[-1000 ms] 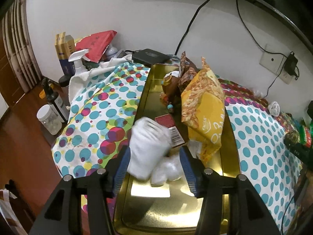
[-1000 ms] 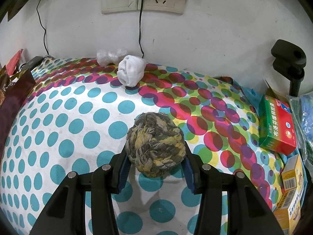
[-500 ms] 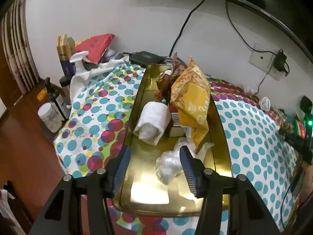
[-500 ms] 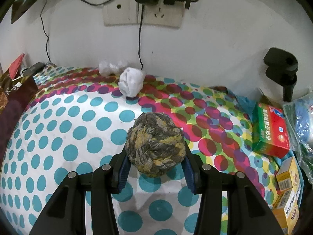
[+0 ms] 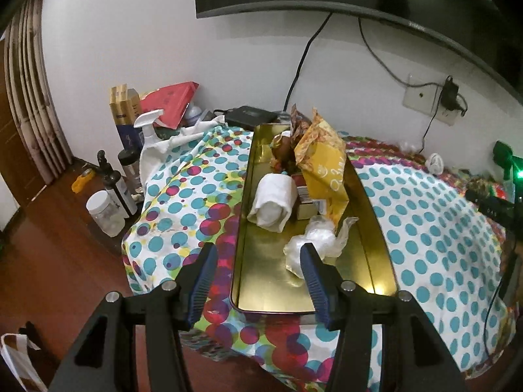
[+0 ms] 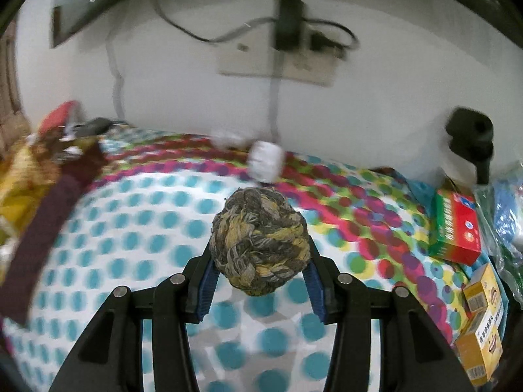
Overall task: Organize objects
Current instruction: 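Carry the yarn ball onto the gold tray and release it with the right gripper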
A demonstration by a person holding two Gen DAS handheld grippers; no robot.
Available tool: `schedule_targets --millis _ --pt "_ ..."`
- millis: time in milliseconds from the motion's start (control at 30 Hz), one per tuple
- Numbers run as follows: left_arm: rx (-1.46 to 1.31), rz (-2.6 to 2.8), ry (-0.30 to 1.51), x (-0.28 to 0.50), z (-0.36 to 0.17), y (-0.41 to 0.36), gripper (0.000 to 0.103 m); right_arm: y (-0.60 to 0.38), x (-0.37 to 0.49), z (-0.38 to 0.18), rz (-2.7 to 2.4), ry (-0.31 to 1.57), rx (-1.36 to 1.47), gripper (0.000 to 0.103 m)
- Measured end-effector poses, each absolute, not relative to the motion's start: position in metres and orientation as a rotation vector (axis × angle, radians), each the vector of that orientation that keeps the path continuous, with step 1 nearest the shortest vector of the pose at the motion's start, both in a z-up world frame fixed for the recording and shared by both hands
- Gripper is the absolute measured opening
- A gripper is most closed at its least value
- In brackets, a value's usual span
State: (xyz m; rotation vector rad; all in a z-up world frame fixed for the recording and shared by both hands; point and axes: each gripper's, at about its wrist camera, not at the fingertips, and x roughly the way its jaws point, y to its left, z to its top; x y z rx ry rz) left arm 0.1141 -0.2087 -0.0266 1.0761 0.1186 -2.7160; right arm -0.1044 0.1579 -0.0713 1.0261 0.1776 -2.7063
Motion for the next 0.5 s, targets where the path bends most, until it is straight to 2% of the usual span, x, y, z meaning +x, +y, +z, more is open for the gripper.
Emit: schedule_targets --millis 267,500 --pt "1.077 -2.744 0.194 0.122 -0.027 -0.218 0.054 0.060 -0.037 -0.031 -2.430 0.198 0.881 0.045" --pt "1.055 -2.744 0.222 0.133 -0.026 -0.237 0.054 -0.034 0.004 -0.034 -2.208 0.271 0.867 0.045"
